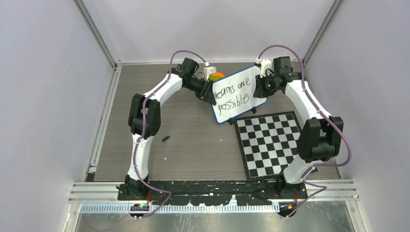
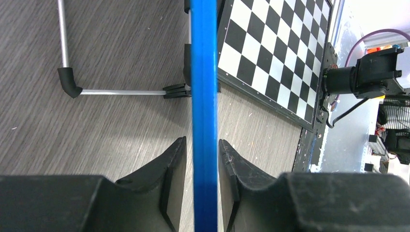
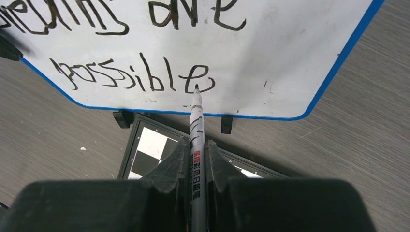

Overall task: Write a sentence on the whiteboard
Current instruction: Write a sentence on the whiteboard, then close the whiteboard marker.

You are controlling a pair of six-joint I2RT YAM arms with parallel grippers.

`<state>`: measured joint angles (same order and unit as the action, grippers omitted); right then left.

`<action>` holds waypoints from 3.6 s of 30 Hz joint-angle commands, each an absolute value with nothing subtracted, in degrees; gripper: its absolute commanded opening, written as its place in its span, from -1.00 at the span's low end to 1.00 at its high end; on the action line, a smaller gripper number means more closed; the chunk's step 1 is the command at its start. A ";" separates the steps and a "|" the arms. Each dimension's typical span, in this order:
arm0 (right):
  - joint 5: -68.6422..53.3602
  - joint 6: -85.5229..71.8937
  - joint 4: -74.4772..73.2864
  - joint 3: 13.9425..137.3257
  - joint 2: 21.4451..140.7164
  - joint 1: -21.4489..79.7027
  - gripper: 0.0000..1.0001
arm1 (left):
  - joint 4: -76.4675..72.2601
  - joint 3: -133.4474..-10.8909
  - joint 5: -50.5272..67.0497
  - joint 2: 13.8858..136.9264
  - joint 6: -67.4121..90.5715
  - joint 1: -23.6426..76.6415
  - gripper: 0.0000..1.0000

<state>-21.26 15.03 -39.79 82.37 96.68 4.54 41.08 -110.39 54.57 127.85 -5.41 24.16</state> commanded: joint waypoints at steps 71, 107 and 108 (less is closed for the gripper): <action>-32.56 5.92 -51.65 79.35 75.70 6.47 -0.99 | 49.20 -58.24 17.70 80.04 -33.46 11.76 0.06; -42.99 -3.18 -46.66 76.96 74.87 12.04 -1.00 | 49.21 -62.48 22.20 77.32 -31.65 25.59 -1.00; -43.69 -3.59 -46.66 76.89 74.88 12.57 -1.00 | 49.81 -63.79 22.79 76.32 -31.40 26.93 -1.00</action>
<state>-39.07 -0.34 -49.32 77.28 76.36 10.61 45.89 -57.39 14.04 83.42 -32.86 23.05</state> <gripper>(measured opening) 0.163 0.189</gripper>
